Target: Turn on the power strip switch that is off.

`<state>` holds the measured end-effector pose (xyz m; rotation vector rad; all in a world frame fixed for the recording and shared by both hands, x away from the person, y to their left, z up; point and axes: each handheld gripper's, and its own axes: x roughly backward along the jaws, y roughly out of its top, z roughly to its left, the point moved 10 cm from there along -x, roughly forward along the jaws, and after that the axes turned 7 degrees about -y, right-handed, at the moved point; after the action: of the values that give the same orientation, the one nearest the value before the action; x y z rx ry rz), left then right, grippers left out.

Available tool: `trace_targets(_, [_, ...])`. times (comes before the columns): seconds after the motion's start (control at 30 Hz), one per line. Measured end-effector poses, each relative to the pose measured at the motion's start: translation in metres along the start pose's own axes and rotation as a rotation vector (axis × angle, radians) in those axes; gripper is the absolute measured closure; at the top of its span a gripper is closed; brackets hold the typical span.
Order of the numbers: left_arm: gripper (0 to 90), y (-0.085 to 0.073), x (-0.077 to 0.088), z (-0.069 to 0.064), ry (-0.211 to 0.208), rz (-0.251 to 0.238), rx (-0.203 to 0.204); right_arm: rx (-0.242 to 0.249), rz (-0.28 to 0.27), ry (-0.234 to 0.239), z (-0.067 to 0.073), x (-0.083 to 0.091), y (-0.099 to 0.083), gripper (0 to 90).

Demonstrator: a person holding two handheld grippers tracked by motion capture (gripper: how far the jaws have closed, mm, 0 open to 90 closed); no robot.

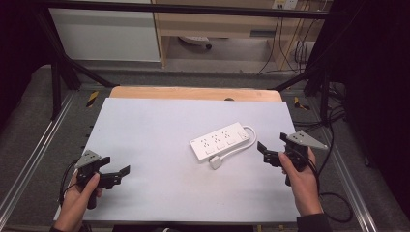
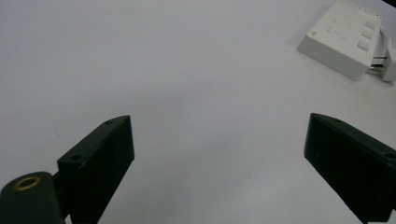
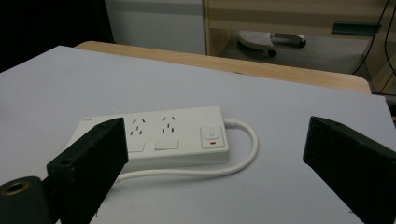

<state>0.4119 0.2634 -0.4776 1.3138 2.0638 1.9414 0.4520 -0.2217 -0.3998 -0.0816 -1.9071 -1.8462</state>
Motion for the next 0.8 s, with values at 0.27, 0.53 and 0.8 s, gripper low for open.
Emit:
trace_targets(0.27, [8.5, 0.0, 0.0, 0.0, 0.002, 0.001, 0.004, -0.003, -0.012, -0.01, -0.007, 0.013, -0.006, 6.8])
trace_targets(0.53, [8.5, 0.0, 0.0, 0.0, 0.004, 0.0, 0.004, -0.029, -0.036, -0.026, -0.021, 0.025, -0.019, 7.2])
trace_targets(0.8, [8.4, 0.0, 0.0, 0.001, 0.005, 0.0, 0.005, -0.053, -0.04, -0.037, -0.031, 0.031, -0.038, 7.2])
